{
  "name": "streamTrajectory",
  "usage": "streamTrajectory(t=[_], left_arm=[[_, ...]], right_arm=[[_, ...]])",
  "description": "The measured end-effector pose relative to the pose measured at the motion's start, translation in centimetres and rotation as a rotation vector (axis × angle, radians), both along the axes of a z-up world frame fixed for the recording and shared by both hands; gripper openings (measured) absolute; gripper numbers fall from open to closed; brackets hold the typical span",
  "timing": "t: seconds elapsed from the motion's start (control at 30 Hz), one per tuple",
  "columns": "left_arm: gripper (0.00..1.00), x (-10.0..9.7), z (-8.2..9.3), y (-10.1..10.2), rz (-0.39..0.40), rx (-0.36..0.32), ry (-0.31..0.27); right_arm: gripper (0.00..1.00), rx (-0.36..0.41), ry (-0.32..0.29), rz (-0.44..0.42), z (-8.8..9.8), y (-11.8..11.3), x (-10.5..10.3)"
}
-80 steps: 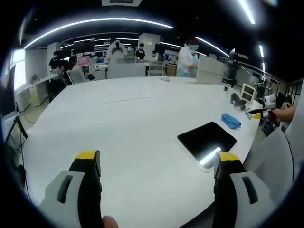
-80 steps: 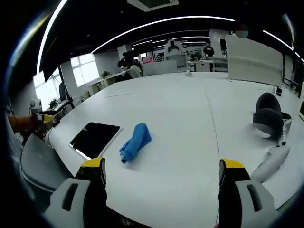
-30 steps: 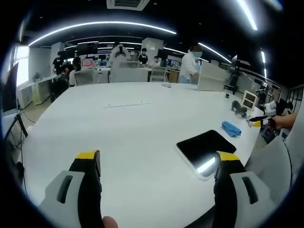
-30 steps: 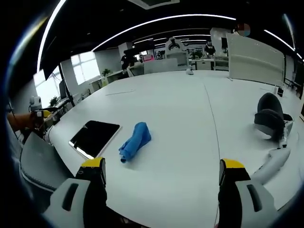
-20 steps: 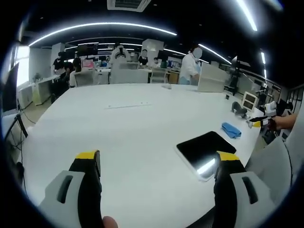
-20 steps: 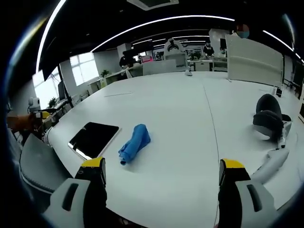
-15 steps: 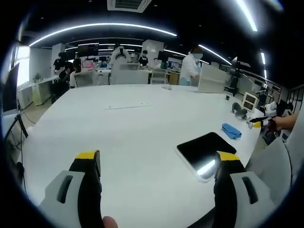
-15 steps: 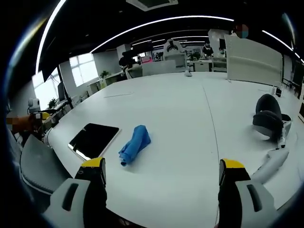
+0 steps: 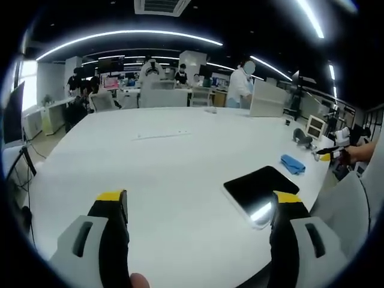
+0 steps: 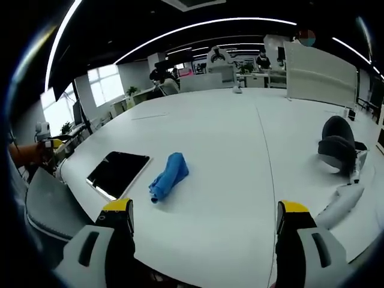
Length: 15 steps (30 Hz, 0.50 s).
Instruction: Wipe the mirror surface with the cleaning cloth until all visible marks leave the cleaned area.
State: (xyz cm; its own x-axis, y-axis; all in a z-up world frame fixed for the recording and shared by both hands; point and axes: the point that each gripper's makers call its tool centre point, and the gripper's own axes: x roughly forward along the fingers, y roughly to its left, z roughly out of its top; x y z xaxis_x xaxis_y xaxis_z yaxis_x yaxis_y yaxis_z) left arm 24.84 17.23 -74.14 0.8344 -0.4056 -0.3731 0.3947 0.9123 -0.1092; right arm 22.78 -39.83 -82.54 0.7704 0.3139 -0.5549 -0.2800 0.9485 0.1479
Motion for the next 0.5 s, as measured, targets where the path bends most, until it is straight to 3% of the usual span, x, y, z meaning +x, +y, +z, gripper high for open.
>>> streamTrajectory(t=[0.5], left_arm=[[0.99,0.19,0.16,-0.64,-0.009,-0.004,0.004]], right_arm=[[0.98,0.003,-0.004,0.003,0.03,-0.41,0.26]])
